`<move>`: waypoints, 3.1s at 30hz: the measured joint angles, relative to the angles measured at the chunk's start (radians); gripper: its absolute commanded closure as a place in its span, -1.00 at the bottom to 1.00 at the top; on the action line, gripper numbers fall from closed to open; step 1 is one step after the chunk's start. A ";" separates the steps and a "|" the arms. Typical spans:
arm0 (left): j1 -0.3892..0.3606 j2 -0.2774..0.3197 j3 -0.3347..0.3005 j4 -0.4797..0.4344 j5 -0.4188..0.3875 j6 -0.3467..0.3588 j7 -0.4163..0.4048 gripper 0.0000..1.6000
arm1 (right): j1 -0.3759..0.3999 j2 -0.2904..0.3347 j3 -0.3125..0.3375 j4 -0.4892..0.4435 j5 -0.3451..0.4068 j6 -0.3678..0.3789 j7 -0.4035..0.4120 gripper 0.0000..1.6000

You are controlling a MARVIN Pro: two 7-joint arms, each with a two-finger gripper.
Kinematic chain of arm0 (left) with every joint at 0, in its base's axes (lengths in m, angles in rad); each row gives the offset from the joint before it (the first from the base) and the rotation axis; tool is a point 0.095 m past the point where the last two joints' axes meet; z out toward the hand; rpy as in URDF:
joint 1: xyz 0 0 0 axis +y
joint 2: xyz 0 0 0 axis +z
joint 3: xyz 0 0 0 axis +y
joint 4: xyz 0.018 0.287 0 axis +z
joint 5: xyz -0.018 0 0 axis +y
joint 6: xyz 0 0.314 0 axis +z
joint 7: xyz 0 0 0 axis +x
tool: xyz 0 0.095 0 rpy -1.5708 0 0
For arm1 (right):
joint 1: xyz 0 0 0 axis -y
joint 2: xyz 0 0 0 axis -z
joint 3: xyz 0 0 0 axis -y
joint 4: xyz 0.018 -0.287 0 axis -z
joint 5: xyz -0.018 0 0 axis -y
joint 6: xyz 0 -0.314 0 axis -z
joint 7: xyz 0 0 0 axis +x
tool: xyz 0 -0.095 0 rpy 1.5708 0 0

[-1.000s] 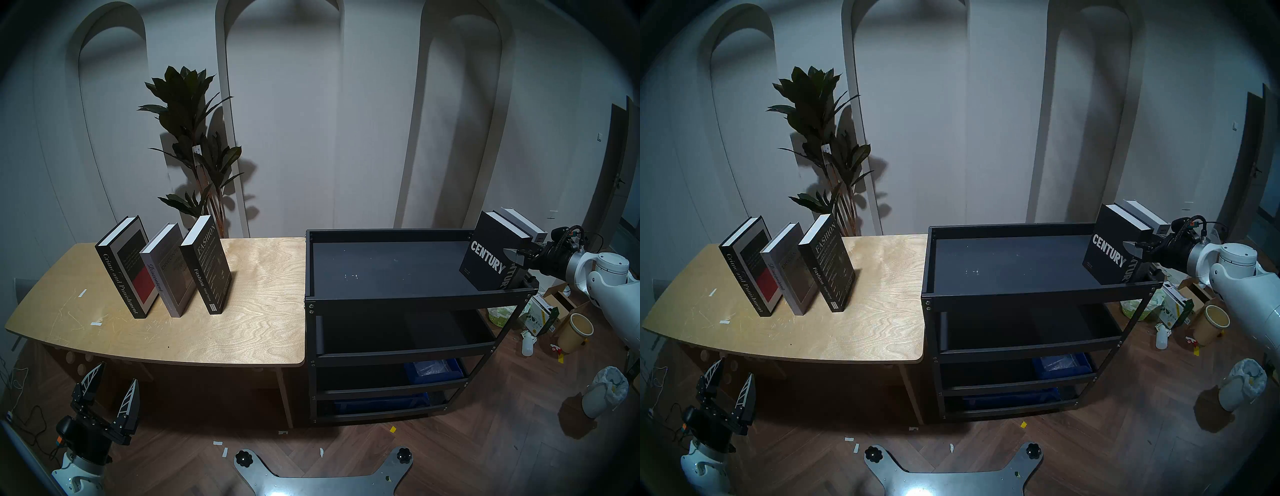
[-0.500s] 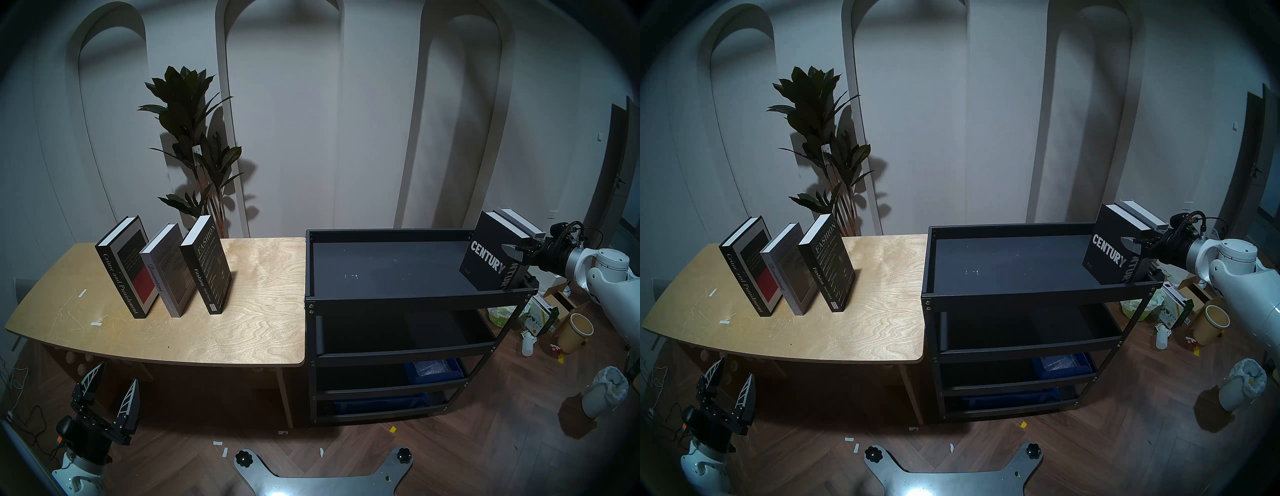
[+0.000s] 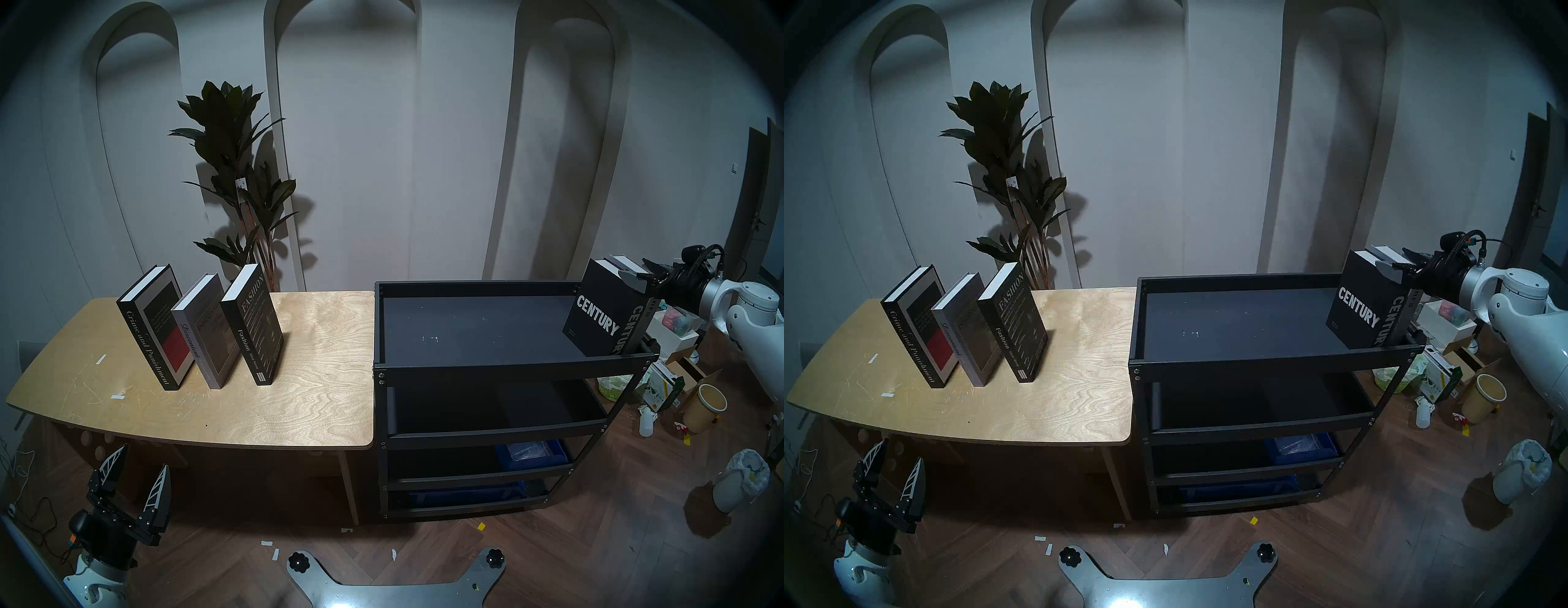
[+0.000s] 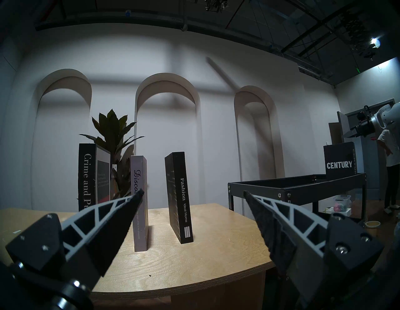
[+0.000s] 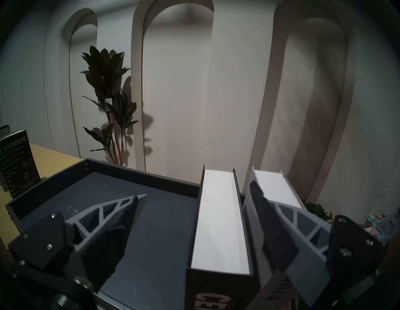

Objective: Move the books from the display table onto the shelf, standing them upright with spines facing out and tallest at one end

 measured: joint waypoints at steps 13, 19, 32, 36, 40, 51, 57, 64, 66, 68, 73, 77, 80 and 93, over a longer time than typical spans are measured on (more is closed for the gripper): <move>0.000 0.000 0.000 0.000 0.000 0.000 0.000 -1.00 | -0.014 -0.006 0.158 -0.086 0.086 -0.010 0.000 -1.00; 0.000 0.000 0.000 0.000 0.000 0.000 0.000 -1.00 | -0.042 -0.048 0.221 -0.156 0.128 -0.009 -0.041 -1.00; 0.000 0.000 0.000 0.000 0.000 0.000 0.000 -1.00 | -0.137 -0.152 0.315 -0.347 0.172 0.034 -0.212 -1.00; 0.000 0.000 0.000 0.000 0.000 0.000 0.001 -1.00 | -0.171 -0.177 0.362 -0.382 0.174 0.056 -0.265 -1.00; 0.000 0.000 0.000 0.000 0.000 0.000 0.001 -1.00 | -0.196 -0.197 0.389 -0.405 0.176 0.077 -0.295 -1.00; 0.001 0.000 0.000 0.000 0.000 0.000 0.001 -1.00 | -0.232 -0.243 0.426 -0.447 0.159 0.087 -0.361 -1.00; 0.001 0.000 0.000 0.000 0.000 0.000 0.001 -1.00 | -0.251 -0.269 0.438 -0.463 0.154 0.088 -0.372 -1.00; 0.001 0.000 0.000 0.000 0.000 0.000 0.001 -1.00 | -0.259 -0.278 0.445 -0.461 0.157 0.090 -0.351 -1.00; 0.001 0.000 0.000 0.000 0.000 0.000 0.001 -1.00 | -0.259 -0.278 0.446 -0.460 0.159 0.090 -0.345 -1.00; 0.001 0.000 0.000 0.000 0.000 0.000 0.001 -1.00 | -0.258 -0.276 0.449 -0.456 0.160 0.091 -0.336 -1.00; 0.001 0.000 0.000 0.000 0.000 0.000 0.001 -1.00 | -0.258 -0.270 0.454 -0.437 0.160 0.092 -0.317 -1.00; 0.001 0.000 0.000 0.000 0.000 0.000 0.001 -1.00 | -0.258 -0.266 0.458 -0.422 0.159 0.093 -0.303 -1.00; 0.001 0.000 0.000 0.000 0.000 0.000 0.001 -1.00 | -0.258 -0.263 0.460 -0.412 0.157 0.093 -0.293 -1.00; 0.001 0.001 0.000 0.000 0.000 0.000 0.001 -1.00 | -0.257 -0.266 0.462 -0.406 0.113 0.057 -0.267 -1.00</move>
